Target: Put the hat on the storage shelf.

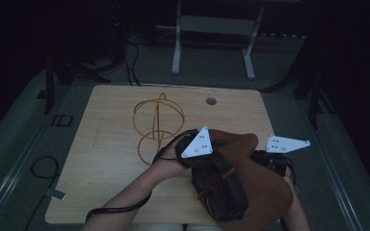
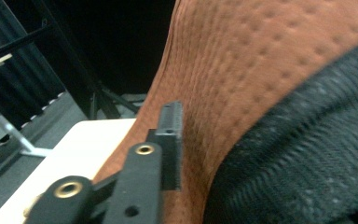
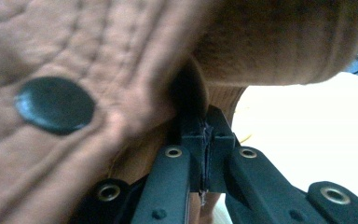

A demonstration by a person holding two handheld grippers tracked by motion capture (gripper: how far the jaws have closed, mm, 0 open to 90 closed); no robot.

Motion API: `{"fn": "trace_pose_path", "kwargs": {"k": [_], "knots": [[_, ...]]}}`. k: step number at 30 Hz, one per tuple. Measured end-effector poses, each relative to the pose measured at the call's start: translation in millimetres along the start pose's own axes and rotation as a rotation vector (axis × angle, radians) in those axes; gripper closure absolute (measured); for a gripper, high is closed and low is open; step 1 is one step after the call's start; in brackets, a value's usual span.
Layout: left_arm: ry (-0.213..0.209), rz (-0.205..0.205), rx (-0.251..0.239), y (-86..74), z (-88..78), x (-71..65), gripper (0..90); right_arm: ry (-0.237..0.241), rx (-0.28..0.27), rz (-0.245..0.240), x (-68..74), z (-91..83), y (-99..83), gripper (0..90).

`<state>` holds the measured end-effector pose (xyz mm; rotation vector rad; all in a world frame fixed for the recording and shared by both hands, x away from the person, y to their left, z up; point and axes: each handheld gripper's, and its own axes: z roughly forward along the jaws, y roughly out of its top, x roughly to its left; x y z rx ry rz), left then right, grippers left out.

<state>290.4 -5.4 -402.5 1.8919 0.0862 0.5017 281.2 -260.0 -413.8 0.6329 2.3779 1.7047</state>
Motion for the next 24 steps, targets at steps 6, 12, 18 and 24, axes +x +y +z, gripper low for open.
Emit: {"fn": "trace_pose_path", "kwargs": {"k": [6, 12, 18, 24], "knots": [[0.030, -0.033, -0.026, 2.0, -8.4, 3.8, 59.9, -0.007, -0.045, 0.004, -1.5, -9.6, 6.9, 88.8], [0.079, -0.068, -0.008, 0.1, -21.6, 11.3, 52.8, -0.033, -0.083, -0.001, -3.5, -21.2, 14.6, 88.8], [0.108, -0.084, 0.014, -7.6, -36.2, 13.9, 52.1, -0.073, -0.118, -0.001, -8.3, -31.2, 23.6, 88.8], [0.091, -0.136, 0.030, -19.0, -47.4, 11.1, 46.0, -0.119, -0.155, -0.005, -16.9, -40.9, 39.3, 88.8]]}}
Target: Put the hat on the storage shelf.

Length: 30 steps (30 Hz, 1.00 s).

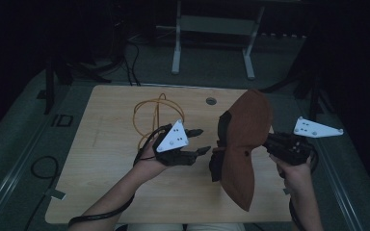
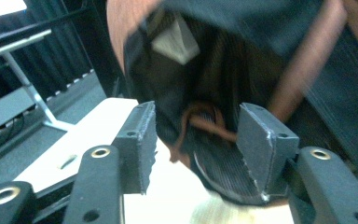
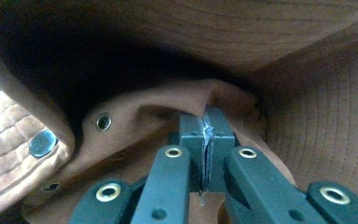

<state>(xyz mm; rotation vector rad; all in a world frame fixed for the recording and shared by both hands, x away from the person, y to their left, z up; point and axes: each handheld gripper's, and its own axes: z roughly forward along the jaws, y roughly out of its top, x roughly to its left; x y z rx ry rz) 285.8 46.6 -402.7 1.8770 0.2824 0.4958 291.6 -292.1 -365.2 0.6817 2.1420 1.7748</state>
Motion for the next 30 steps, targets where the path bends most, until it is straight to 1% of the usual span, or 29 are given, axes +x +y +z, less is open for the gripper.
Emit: {"fn": "trace_pose_path", "kwargs": {"k": [3, 6, 8, 9, 11, 12, 14, 15, 17, 18, 19, 21, 22, 23, 24, 25, 28, 30], "knots": [[0.001, -0.015, 0.021, -11.1, -6.2, -3.5, 46.1, -0.011, -0.015, 0.007, -5.7, -1.7, 7.7, 88.8], [0.002, -0.052, 0.044, -24.9, -11.5, -6.6, 46.1, -0.023, -0.023, 0.012, -11.7, -1.5, 14.9, 88.8], [0.000, -0.061, 0.065, -34.8, -15.0, -8.3, 46.1, -0.028, -0.026, 0.018, -14.6, -0.6, 19.0, 88.8], [-0.002, -0.076, 0.069, -39.8, -16.4, -9.2, 46.1, -0.030, -0.029, 0.019, -16.0, -0.1, 20.8, 88.8], [-0.001, -0.081, 0.090, -49.1, -19.7, -10.3, 46.1, -0.036, -0.036, 0.020, -19.1, 1.4, 23.8, 88.7], [0.005, -0.089, 0.099, -53.6, -21.4, -11.0, 46.1, -0.042, -0.038, 0.019, -20.5, 2.3, 25.4, 88.7], [0.002, -0.104, 0.108, -63.1, -25.0, -11.7, 46.1, -0.043, -0.043, 0.023, -24.0, 4.7, 28.5, 88.7], [0.012, -0.106, 0.117, -67.9, -26.6, -12.2, 46.0, -0.045, -0.042, 0.024, -25.5, 6.1, 30.2, 88.7], [0.006, -0.125, 0.127, -78.1, -30.4, -12.5, 44.5, -0.050, -0.040, 0.022, -27.7, 8.7, 34.1, 88.7], [0.015, -0.129, 0.133, -83.3, -32.5, -12.9, 44.2, -0.054, -0.043, 0.021, -28.8, 10.1, 36.2, 88.7], [0.013, -0.138, 0.135, -88.4, -34.8, -12.8, 40.7, -0.053, -0.046, 0.022, -30.1, 11.5, 38.2, 88.7], [0.037, -0.134, 0.146, -98.5, -40.8, -13.3, 36.8, -0.059, -0.046, 0.018, -32.1, 14.8, 42.4, 88.7], [0.039, -0.146, 0.150, -103.9, -44.6, -12.3, 33.2, -0.062, -0.048, 0.017, -33.1, 16.5, 44.3, 88.7], [0.047, -0.161, 0.157, -109.5, -48.6, -10.4, 32.7, -0.063, -0.045, 0.015, -33.7, 18.2, 46.0, 88.7], [0.066, -0.182, 0.158, -115.2, -52.5, -9.0, 30.3, -0.064, -0.043, 0.012, -34.4, 20.1, 47.4, 88.7], [0.071, -0.193, 0.167, -120.8, -56.8, -7.1, 27.7, -0.067, -0.041, 0.012, -35.2, 22.0, 48.5, 88.7], [0.099, -0.224, 0.185, -138.1, -66.9, -6.8, 24.7, -0.069, -0.035, 0.013, -37.6, 28.1, 51.4, 88.7], [0.132, -0.237, 0.209, -149.5, -72.6, -7.4, 17.2, -0.068, -0.038, 0.017, -39.8, 31.8, 52.5, 88.7]]}}
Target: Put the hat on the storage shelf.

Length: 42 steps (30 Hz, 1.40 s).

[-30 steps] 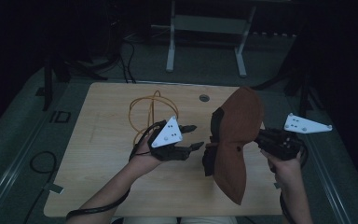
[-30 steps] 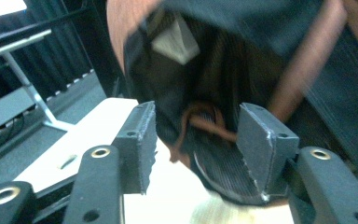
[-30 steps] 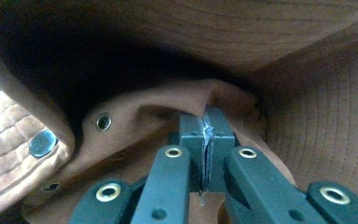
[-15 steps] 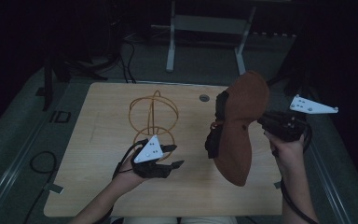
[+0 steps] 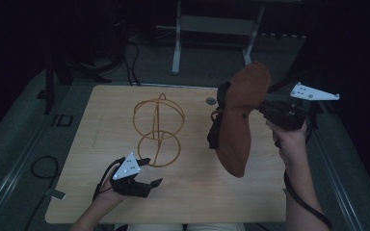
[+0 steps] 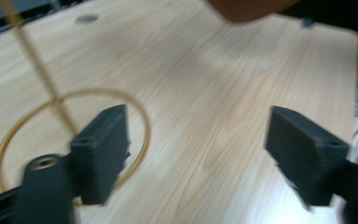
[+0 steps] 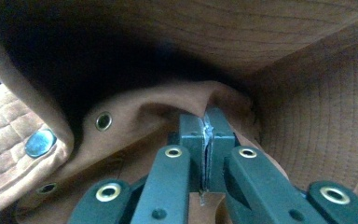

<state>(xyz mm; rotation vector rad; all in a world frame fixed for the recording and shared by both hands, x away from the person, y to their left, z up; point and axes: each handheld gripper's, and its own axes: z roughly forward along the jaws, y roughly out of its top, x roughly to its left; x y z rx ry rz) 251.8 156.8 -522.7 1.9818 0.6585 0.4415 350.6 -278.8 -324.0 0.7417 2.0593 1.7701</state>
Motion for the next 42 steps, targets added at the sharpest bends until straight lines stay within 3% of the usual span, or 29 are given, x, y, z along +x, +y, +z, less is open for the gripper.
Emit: {"fn": "trace_pose_path", "kwargs": {"k": [6, 9, 13, 18, 25, 33, 42], "knots": [[0.094, -0.084, 0.030, -35.4, -14.9, 13.3, 9.3, -0.005, -0.016, 0.022, -4.5, 10.3, 0.3, 88.7], [0.158, -0.127, 0.051, -52.1, -24.4, 20.4, 4.2, -0.011, -0.012, 0.025, -6.5, 17.7, 2.8, 88.7], [0.274, -0.163, 0.087, -71.2, -36.3, 28.7, 2.7, -0.011, -0.003, 0.022, -8.8, 30.4, 9.2, 88.7], [0.381, -0.222, 0.065, -86.3, -51.5, 37.9, 2.8, 0.002, 0.004, 0.025, -9.5, 48.3, 20.0, 88.6], [0.424, -0.268, 0.030, -95.7, -61.6, 43.8, 2.8, 0.035, 0.022, 0.005, 0.5, 81.4, 36.5, 88.6], [0.443, -0.287, 0.001, -96.9, -67.0, 46.3, 2.9, 0.115, 0.072, -0.018, 27.9, 139.8, 50.0, 88.6], [0.434, -0.293, -0.017, -98.3, -69.1, 47.3, 3.0, 0.212, 0.201, -0.065, 66.9, 204.2, 43.1, 88.4]]}}
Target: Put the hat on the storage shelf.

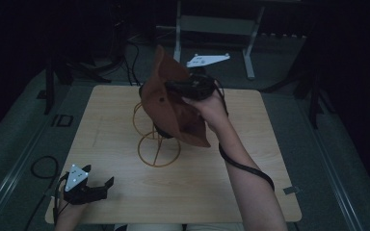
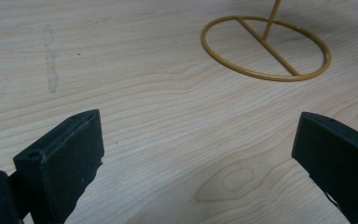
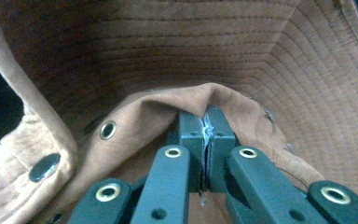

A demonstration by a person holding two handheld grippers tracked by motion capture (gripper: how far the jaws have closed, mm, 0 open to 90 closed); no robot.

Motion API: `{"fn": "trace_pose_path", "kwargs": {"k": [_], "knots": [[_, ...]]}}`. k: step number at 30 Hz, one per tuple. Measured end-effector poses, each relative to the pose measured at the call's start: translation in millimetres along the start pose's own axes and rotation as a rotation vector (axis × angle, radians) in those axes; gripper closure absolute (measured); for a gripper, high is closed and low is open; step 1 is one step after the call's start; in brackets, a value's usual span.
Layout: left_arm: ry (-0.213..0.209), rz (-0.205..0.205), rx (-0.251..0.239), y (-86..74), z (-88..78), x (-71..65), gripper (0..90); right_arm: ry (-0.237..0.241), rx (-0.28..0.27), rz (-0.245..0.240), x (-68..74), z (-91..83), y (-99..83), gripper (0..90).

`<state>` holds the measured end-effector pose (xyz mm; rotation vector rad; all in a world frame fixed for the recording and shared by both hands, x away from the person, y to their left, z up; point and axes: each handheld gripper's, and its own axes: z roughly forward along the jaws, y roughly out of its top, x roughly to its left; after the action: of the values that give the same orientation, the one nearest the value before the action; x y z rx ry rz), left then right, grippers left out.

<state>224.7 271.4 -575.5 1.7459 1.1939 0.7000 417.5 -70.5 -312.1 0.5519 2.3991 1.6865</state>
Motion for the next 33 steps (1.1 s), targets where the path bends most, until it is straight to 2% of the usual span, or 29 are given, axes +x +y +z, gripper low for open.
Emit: {"fn": "trace_pose_path", "kwargs": {"k": [5, 10, 13, 17, 18, 19, 21, 24, 26, 27, 28, 29, 30, 33], "knots": [[-0.010, -0.014, -0.010, -0.6, -0.6, 1.9, 2.9, 0.031, 0.082, -0.009, 6.4, 30.7, -4.5, 88.3], [-0.015, -0.017, -0.010, -0.8, -0.2, 2.4, 2.9, 0.056, 0.109, 0.002, 7.9, 47.6, -6.8, 88.2], [-0.017, -0.022, -0.011, -0.8, -0.7, 2.9, 2.9, 0.054, 0.134, -0.001, 9.9, 56.5, -9.0, 87.9], [-0.018, -0.022, -0.011, -1.0, -0.6, 3.0, 2.9, 0.063, 0.135, 0.003, 10.2, 61.6, -9.2, 85.8], [-0.020, -0.023, -0.011, -1.1, -0.5, 2.9, 2.9, 0.069, 0.133, 0.005, 10.1, 62.8, -8.9, 82.5], [-0.020, -0.023, -0.011, -1.1, -0.3, 2.6, 2.9, 0.077, 0.122, 0.008, 10.3, 64.0, -8.6, 68.7], [-0.023, -0.025, -0.011, -1.4, -0.6, 2.7, 3.0, 0.078, 0.124, 0.003, 12.8, 67.6, -7.9, 53.3], [-0.024, -0.034, -0.017, -1.6, -1.2, 3.4, 2.9, 0.051, 0.142, -0.033, 20.4, 74.6, -8.9, 41.5], [-0.024, -0.036, -0.016, -1.8, -1.2, 3.6, 2.9, 0.043, 0.143, -0.041, 22.3, 75.5, -9.1, 38.4], [-0.024, -0.034, -0.015, -2.0, -1.0, 3.4, 2.9, 0.043, 0.132, -0.047, 26.2, 75.1, -9.0, 30.3], [-0.024, -0.034, -0.014, -2.1, -0.8, 3.2, 2.9, 0.039, 0.129, -0.044, 27.0, 74.1, -8.6, 27.6], [-0.022, -0.033, -0.012, -2.1, -0.6, 3.1, 2.9, 0.043, 0.119, -0.041, 26.9, 72.4, -8.3, 22.2], [-0.023, -0.034, -0.013, -2.2, -0.6, 3.0, 2.9, 0.070, 0.120, -0.046, 26.3, 70.5, -8.3, 18.1], [-0.021, -0.034, -0.013, -2.2, -0.7, 3.1, 2.9, 0.061, 0.104, -0.040, 25.3, 65.8, -7.7, 17.4]]}}
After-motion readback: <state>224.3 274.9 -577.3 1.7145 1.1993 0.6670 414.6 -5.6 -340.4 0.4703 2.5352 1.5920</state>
